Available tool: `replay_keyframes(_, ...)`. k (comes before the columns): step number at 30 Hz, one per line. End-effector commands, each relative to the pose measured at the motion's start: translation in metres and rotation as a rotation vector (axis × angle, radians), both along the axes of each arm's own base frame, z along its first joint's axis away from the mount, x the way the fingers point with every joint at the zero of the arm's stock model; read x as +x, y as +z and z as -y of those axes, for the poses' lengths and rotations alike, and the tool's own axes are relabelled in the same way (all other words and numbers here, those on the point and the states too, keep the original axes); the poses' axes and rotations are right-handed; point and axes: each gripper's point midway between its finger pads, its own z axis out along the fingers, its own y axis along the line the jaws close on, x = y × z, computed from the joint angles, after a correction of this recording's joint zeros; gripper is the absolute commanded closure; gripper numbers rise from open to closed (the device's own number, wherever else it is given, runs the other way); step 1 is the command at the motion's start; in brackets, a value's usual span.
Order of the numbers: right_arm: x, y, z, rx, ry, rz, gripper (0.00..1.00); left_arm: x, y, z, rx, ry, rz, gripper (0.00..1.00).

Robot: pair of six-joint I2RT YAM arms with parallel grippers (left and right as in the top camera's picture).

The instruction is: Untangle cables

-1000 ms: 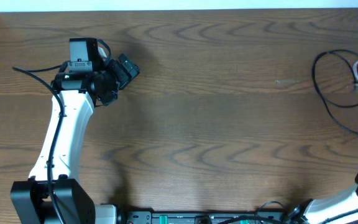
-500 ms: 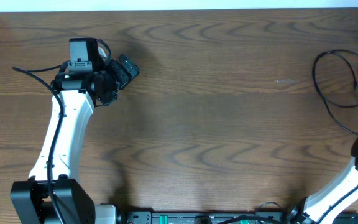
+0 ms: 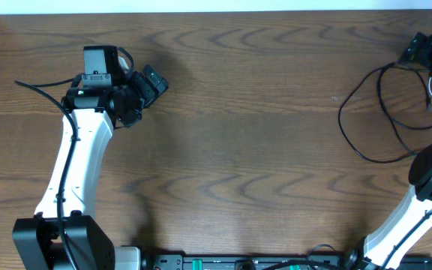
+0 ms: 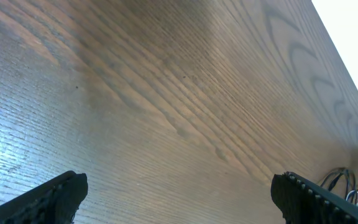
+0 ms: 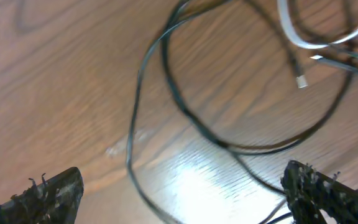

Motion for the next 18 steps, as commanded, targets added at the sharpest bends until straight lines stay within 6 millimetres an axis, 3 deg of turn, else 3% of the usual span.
replay_keyframes(1,0.004,0.046,-0.047,0.026,0.207,0.119,0.01,0.001,-0.003,-0.002,0.015,0.002,-0.005,0.00)
replay_keyframes(5,0.002,0.071,-0.108,0.059,0.434,0.186,0.01,0.001,-0.003,-0.002,0.015,0.002,-0.006,0.00)
replay_keyframes(10,-0.015,0.087,-0.180,0.024,0.666,0.183,0.01,0.001,-0.003,-0.002,0.015,0.002,-0.005,0.00)
replay_keyframes(18,-0.057,0.111,-0.240,-0.026,0.801,0.161,0.01,0.001,-0.003,-0.002,0.015,0.002,-0.005,0.00)
